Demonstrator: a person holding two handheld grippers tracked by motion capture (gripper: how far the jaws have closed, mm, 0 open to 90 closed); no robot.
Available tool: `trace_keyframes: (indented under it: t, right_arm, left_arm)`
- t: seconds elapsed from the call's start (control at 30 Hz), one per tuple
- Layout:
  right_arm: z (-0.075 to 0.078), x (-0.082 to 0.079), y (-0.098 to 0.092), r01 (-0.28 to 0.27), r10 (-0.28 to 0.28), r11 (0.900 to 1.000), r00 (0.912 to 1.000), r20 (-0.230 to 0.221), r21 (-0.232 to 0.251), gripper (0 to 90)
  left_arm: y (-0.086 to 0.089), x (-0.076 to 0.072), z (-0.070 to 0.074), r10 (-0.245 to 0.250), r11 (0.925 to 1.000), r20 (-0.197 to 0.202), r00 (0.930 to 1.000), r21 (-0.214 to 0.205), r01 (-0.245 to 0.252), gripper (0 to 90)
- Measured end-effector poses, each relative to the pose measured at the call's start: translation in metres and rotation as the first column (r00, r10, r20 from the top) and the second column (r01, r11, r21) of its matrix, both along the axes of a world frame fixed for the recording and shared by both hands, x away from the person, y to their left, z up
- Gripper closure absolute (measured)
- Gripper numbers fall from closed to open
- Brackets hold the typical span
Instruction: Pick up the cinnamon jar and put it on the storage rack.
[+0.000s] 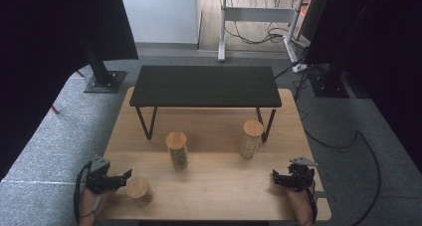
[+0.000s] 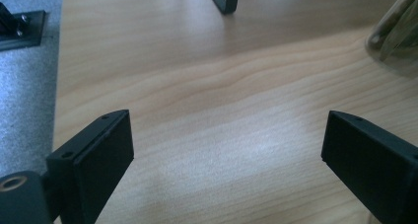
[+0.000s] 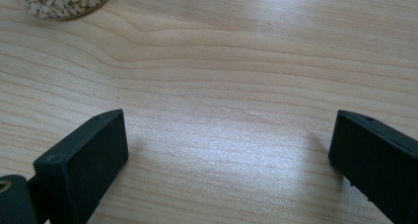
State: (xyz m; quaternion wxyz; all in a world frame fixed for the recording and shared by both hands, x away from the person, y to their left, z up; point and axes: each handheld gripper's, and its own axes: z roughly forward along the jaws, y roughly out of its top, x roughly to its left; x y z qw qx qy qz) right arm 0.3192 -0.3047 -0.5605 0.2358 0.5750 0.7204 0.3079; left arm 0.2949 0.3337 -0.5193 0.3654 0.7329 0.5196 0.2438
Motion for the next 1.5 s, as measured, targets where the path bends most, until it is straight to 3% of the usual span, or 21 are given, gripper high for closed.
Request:
trace_keyframes:
  t: [0.2,0.47,0.8,1.5]
  right_arm:
    - [0.0,0.0,0.0,-0.003,0.003,1.0,1.0,-0.001,0.0,1.1]
    - [0.0,0.0,0.001,-0.012,0.012,0.9999,0.9999,-0.002,0.001,1.2]
    - [0.0,-0.001,0.001,-0.016,0.016,0.9999,0.9999,-0.001,0.002,1.2]
    - [0.0,0.0,0.001,-0.019,0.019,0.9998,0.9998,-0.002,0.002,1.1]
  left_arm:
    - [-0.001,-0.006,0.017,-0.013,0.9998,0.034,0.9994,-0.015,0.014,5.1]
    - [-0.006,-0.015,0.028,-0.033,0.9987,0.058,0.9977,-0.036,0.036,4.6]
    - [-0.014,-0.029,0.037,-0.062,0.9971,0.1,0.9931,-0.039,0.066,4.8]
    - [-0.033,-0.051,0.044,-0.093,0.9934,0.134,0.9866,-0.055,0.101,2.7]
